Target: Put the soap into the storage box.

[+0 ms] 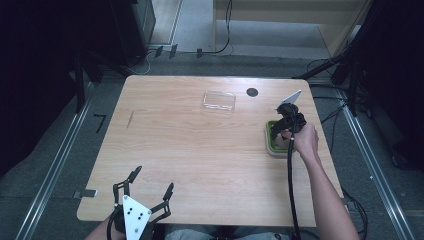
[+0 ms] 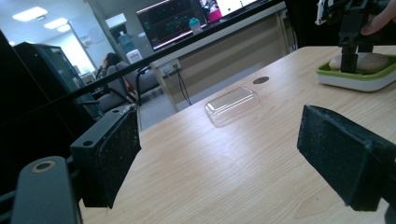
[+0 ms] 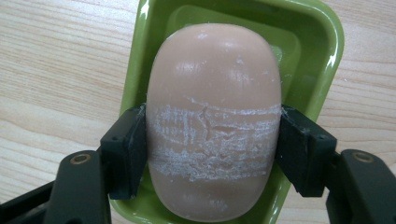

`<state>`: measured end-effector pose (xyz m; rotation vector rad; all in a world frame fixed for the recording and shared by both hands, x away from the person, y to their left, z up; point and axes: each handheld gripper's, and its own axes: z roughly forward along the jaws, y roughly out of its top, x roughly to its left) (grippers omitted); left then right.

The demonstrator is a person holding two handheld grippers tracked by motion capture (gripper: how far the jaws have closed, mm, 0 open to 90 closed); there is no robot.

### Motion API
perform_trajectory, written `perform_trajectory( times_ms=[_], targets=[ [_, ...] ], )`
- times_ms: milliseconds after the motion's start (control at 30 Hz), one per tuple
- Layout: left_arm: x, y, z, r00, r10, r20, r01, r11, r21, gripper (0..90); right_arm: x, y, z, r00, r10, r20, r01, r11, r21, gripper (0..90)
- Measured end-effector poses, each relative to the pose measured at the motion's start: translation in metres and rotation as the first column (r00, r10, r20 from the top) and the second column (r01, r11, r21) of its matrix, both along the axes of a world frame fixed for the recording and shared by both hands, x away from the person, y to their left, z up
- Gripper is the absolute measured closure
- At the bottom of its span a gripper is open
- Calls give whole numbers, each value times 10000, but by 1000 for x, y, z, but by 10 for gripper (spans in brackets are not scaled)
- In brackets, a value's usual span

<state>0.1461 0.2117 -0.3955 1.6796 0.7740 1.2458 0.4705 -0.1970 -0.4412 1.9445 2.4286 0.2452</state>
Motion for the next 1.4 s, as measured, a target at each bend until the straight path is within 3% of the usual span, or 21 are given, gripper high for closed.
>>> perform_trajectory(
  times_ms=[433,967,1300,1400],
  targets=[
    [0,0,0,10000,-7,1,7,10000,1,138,1,1,-6,9999,-95,-140,95,10000,-29,336],
    [0,1,0,10000,-2,16,2,10000,-23,138,0,1,-4,9998,-196,44,197,9998,-58,317],
    [0,0,0,10000,-13,22,13,10000,29,138,-5,2,5,9994,-89,324,97,9997,-225,174],
    [0,0,0,10000,-6,24,6,10000,24,138,-7,1,8,9992,-50,385,57,9998,-194,171]
  ],
)
